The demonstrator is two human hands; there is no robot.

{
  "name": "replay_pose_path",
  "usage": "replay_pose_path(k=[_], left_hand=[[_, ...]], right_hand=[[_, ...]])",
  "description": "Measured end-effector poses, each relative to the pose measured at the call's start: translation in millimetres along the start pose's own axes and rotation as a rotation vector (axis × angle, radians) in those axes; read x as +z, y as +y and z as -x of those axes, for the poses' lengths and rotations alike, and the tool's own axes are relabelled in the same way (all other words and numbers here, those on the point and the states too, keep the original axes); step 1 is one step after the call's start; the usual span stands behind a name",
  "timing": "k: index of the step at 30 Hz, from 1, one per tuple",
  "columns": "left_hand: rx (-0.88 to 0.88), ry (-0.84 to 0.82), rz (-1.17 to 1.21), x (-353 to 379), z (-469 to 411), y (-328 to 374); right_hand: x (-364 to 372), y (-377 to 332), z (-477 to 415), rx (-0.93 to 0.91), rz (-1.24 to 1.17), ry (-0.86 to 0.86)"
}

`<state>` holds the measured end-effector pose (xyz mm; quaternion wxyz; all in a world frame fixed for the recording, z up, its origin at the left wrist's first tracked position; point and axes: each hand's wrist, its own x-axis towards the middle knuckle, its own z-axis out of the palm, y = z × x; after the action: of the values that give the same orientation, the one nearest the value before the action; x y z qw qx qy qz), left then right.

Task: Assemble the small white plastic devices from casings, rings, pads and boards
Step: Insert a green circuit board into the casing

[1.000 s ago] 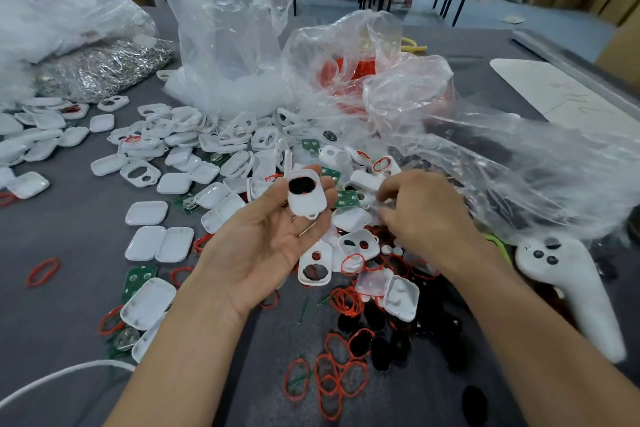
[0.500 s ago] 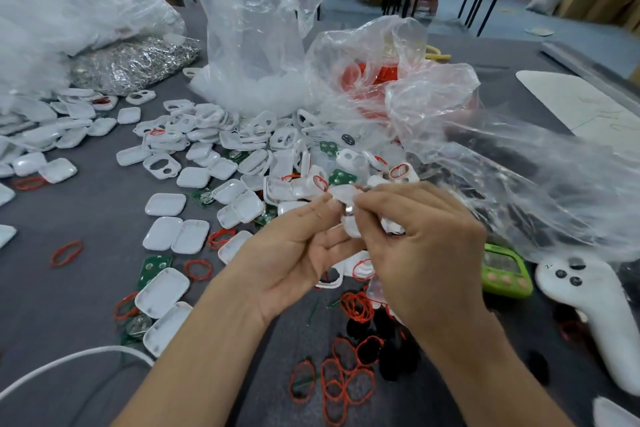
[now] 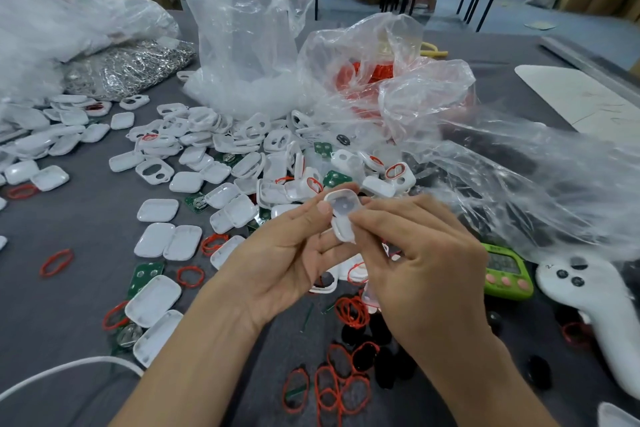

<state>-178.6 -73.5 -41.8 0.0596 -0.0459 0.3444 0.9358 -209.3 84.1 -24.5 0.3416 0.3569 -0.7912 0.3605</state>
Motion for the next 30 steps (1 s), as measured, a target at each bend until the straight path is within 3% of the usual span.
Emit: replay_pose_path(k=[12,17,23,30], left_hand=[[-0.022,0.024,-0.025,0,0,-1],[-0.015,-0.017,-0.032,-1,2,1],[-0.007,-0.012,-0.061,-3,1,0],[-0.027,-0.031,-0.199,-4,1,-2]], right_hand=[[3,1,2,0.064,-0.048,-0.048],[-6,2,-3,0.223,-0.198,-0.032],[-15,9,-11,0.338,-0.143,-0.097],[-11,10,-11,0.266,-0.091,-0.089]])
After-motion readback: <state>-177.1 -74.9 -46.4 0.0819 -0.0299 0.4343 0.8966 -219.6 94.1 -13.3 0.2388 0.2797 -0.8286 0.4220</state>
